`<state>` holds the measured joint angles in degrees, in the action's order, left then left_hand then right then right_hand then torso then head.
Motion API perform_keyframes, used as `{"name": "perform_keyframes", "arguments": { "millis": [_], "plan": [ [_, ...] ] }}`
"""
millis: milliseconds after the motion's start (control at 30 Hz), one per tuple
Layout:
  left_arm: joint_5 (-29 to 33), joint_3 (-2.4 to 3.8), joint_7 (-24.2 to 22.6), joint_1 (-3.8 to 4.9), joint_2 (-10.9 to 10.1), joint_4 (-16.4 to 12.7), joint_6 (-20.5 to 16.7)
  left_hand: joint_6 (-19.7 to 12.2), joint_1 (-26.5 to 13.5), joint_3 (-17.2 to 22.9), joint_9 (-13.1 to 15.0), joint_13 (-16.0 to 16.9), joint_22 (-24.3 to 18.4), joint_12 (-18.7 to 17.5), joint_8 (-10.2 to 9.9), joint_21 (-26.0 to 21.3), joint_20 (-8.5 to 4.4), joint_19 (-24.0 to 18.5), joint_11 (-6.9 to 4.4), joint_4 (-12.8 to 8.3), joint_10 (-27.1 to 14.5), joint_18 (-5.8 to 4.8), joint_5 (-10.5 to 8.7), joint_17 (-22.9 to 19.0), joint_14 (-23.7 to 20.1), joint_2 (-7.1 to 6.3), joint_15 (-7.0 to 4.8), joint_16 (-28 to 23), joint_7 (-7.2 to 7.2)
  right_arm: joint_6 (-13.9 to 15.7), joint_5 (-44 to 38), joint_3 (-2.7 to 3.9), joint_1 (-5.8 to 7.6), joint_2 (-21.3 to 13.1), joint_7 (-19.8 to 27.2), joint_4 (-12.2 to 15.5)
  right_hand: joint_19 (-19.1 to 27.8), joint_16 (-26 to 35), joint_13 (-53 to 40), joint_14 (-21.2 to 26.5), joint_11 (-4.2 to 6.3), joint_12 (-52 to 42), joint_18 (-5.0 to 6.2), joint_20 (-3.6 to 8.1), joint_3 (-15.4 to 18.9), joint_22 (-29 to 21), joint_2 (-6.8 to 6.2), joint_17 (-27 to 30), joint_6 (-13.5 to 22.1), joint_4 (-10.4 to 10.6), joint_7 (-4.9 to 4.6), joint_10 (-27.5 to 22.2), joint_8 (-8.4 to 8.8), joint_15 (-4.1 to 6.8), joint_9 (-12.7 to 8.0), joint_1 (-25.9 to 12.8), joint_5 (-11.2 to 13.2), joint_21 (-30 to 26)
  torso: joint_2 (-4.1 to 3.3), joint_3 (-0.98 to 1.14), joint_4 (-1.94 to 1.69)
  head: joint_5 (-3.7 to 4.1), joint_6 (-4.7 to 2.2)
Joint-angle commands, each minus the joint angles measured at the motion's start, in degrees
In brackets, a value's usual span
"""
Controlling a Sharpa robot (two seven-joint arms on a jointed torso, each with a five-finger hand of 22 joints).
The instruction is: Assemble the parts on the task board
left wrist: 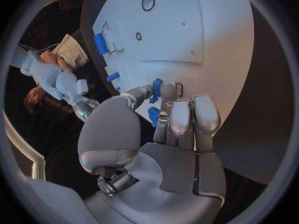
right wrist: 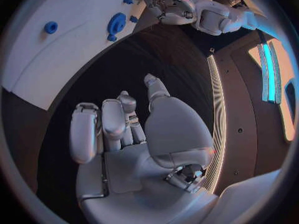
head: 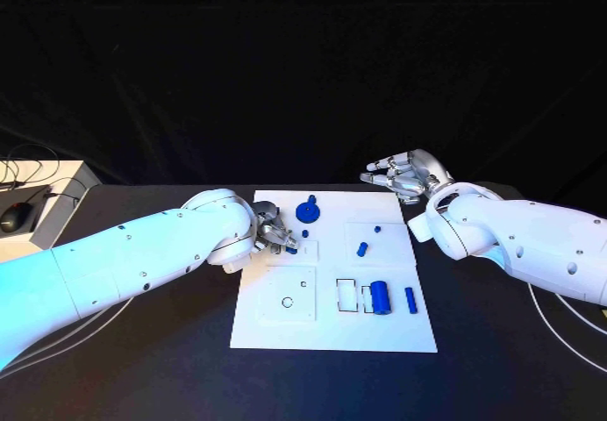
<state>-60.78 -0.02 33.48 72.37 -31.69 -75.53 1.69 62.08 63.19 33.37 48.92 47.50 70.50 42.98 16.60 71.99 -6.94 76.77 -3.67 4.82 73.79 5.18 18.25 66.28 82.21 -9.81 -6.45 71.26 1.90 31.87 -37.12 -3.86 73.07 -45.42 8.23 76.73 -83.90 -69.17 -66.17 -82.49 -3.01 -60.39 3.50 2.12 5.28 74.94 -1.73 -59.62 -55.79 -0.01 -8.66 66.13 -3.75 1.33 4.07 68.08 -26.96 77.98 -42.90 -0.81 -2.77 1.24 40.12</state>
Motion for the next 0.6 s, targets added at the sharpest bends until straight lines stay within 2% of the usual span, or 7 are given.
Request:
{"name": "perform_keyframes", "arguments": {
  "millis": [33, 400, 600],
  "plan": [
    [-0.67, -0.11, 0.84, -0.24, -0.03, -0.06, 1.77, 3.42, 0.6, 5.6, 12.38, 0.09, 0.1, -0.32, 0.35, -0.31, -0.1, 0.25, -1.05, -5.45, 1.11, -1.18, 0.11, -0.08, 0.02, 0.21, -0.2, 0.12, -3.01, -0.83, -0.44, 0.02, -0.02, -0.02, 0.36, 0.06, -4.52, 0.0, 0.02, -0.13, 0.21, -0.12, -0.13, 0.3, 0.1, 11.68, 0.79, -0.01, -0.12, -0.3, -0.49, -0.15, -0.1, 0.36, 0.09, -0.19, 0.04, -0.14, 0.02, 0.02, 0.0, -0.01, 0.03],
    [-0.83, -0.15, 0.89, -0.24, 0.18, 0.02, 2.32, 3.59, 0.47, 5.38, 12.39, 0.2, 0.33, -0.39, 0.19, -0.4, -0.1, 0.33, -1.07, -5.68, 1.22, -1.22, 0.16, -0.11, 0.02, 0.16, -0.2, 0.16, -3.04, -0.87, -0.42, 0.02, -0.02, -0.07, 0.36, 0.07, -4.52, 0.0, 0.02, -0.13, 0.21, -0.12, -0.13, 0.3, 0.1, 11.68, 0.79, -0.01, -0.12, -0.3, -0.49, -0.15, -0.1, 0.36, 0.09, -0.19, 0.04, -0.14, 0.0, 0.04, -0.01, -0.05, 0.01],
    [-0.8, -0.22, 0.8, -0.24, 0.54, 0.19, 2.61, 4.29, 0.84, 3.1, 12.47, -0.01, 0.67, -0.61, 0.34, -0.53, -0.08, 0.43, -1.23, -5.19, 1.67, -1.38, 0.05, 0.07, 0.05, 0.47, -0.21, 0.39, -3.42, -0.86, -0.42, 0.02, -0.02, -0.07, 0.36, 0.08, -4.52, 0.0, 0.02, -0.13, 0.21, -0.12, -0.13, 0.3, 0.1, 11.68, 0.79, -0.01, -0.12, -0.3, -0.49, -0.15, -0.1, 0.36, 0.09, -0.19, 0.04, -0.14, 0.0, 0.06, 0.04, -0.1, 0.06]
  ]
}}
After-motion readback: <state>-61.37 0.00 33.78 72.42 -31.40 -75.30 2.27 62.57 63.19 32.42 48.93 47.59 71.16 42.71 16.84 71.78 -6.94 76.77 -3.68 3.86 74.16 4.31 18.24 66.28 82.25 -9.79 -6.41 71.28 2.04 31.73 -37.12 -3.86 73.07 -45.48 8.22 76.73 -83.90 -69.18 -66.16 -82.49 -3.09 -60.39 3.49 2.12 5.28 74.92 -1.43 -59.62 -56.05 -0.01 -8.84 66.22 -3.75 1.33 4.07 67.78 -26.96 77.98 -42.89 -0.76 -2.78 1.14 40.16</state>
